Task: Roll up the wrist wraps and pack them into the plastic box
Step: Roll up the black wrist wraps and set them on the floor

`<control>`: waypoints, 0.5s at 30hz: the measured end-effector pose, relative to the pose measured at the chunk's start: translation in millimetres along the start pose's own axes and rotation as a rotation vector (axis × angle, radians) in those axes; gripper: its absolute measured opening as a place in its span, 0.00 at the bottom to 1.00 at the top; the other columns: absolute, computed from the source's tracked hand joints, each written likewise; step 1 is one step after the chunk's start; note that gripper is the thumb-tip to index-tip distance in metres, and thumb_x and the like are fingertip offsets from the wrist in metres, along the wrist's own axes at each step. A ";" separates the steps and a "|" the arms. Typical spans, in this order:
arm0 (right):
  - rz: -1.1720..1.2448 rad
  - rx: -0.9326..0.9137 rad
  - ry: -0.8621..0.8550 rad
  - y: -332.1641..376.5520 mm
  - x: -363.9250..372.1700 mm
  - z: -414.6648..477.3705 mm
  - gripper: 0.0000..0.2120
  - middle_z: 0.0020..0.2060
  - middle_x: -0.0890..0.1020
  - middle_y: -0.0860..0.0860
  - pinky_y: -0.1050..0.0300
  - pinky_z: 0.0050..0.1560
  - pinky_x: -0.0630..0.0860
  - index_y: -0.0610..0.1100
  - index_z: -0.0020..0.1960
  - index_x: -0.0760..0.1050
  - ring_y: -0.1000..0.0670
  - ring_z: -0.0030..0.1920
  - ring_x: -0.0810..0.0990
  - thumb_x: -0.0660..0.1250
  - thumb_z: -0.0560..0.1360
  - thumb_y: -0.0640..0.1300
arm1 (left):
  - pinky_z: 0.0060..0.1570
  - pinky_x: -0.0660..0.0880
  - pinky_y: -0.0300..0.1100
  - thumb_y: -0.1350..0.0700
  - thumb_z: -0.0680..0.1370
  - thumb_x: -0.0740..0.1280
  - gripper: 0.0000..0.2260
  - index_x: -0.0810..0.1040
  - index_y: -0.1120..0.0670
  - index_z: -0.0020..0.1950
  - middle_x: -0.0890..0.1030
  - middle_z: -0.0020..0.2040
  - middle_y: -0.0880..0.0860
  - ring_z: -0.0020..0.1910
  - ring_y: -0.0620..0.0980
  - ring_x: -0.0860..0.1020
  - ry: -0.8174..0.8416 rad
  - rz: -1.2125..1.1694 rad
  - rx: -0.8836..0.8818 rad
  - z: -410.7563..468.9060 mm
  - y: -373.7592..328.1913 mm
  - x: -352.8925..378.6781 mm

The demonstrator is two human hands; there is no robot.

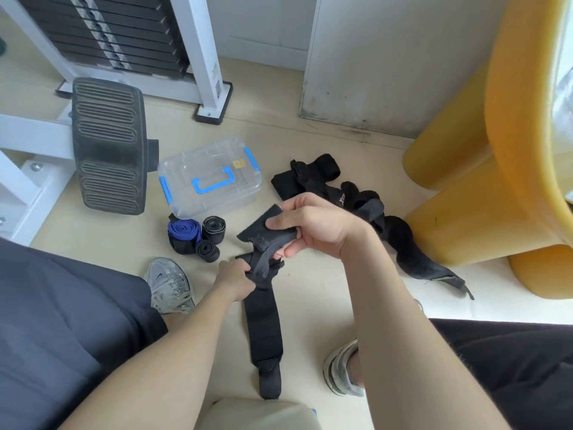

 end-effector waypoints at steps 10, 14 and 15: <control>0.073 -0.002 -0.268 -10.5 7.1 9.8 0.12 0.50 0.88 0.34 0.57 0.37 0.86 0.34 0.57 0.78 0.37 0.49 0.91 0.73 0.84 0.44 | 0.38 0.85 0.49 0.45 0.89 0.55 0.18 0.78 0.56 0.63 0.89 0.42 0.62 0.39 0.61 0.90 -0.043 -0.883 0.044 -45.1 -58.9 -82.0; 0.030 -0.031 -0.421 -14.4 5.5 12.7 0.11 0.47 0.89 0.39 0.51 0.42 0.89 0.34 0.55 0.79 0.39 0.44 0.91 0.71 0.84 0.44 | 0.51 0.87 0.55 0.38 0.83 0.69 0.13 0.83 0.44 0.62 0.86 0.60 0.60 0.59 0.61 0.87 0.112 -0.745 0.356 -77.6 -88.2 -109.2; 0.004 -0.032 -0.454 -14.1 4.7 12.6 0.10 0.47 0.89 0.39 0.49 0.45 0.89 0.36 0.54 0.80 0.40 0.43 0.91 0.71 0.85 0.44 | 0.52 0.87 0.52 0.45 0.82 0.73 0.09 0.84 0.44 0.61 0.85 0.61 0.62 0.60 0.61 0.86 0.116 -0.698 0.435 -84.3 -92.7 -112.3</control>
Point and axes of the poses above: each hand's wrist, its own z-axis towards the middle knuckle, its own x-axis out of the palm, y = z × x, the point moved 3 cm from there along z, towards the middle knuckle
